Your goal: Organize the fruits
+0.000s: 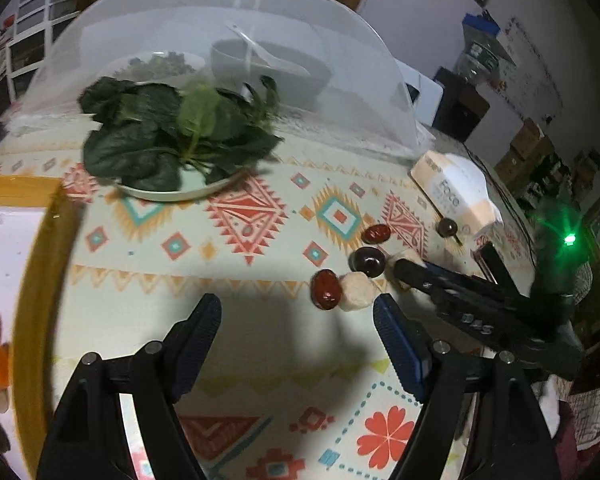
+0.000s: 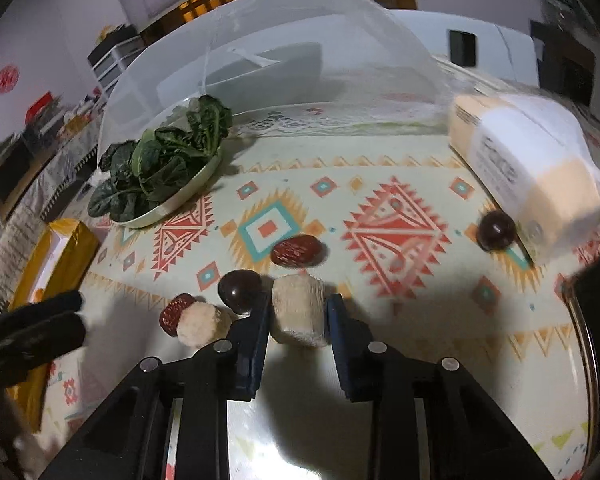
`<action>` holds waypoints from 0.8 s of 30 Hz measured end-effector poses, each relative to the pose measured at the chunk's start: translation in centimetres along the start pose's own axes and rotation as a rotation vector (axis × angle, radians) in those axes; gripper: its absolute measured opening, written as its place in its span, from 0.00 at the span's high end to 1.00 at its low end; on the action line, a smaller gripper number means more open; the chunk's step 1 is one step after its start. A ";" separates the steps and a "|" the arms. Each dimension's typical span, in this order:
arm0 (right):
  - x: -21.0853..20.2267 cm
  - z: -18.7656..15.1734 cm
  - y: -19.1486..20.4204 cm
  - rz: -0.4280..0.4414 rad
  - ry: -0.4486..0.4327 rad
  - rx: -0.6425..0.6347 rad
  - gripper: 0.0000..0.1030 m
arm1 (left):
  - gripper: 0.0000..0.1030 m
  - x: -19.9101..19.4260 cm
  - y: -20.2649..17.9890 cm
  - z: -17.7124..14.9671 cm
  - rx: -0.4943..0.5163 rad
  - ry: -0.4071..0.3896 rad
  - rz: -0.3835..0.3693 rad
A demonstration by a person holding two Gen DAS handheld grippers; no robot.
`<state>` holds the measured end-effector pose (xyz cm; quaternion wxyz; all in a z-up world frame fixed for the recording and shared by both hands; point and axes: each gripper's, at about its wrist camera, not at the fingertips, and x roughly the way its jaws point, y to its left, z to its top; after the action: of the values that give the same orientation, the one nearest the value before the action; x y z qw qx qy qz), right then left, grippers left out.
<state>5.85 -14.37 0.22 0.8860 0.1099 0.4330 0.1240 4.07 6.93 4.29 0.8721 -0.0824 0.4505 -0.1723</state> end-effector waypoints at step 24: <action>-3.1 -1.4 -2.6 0.099 -0.042 0.109 0.70 | 0.53 0.9 -3.2 -4.3 0.271 0.060 0.127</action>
<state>3.23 -17.70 0.85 0.8804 0.1817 0.4146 0.1416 0.30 3.70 2.03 0.8704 0.0700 0.4534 -0.1787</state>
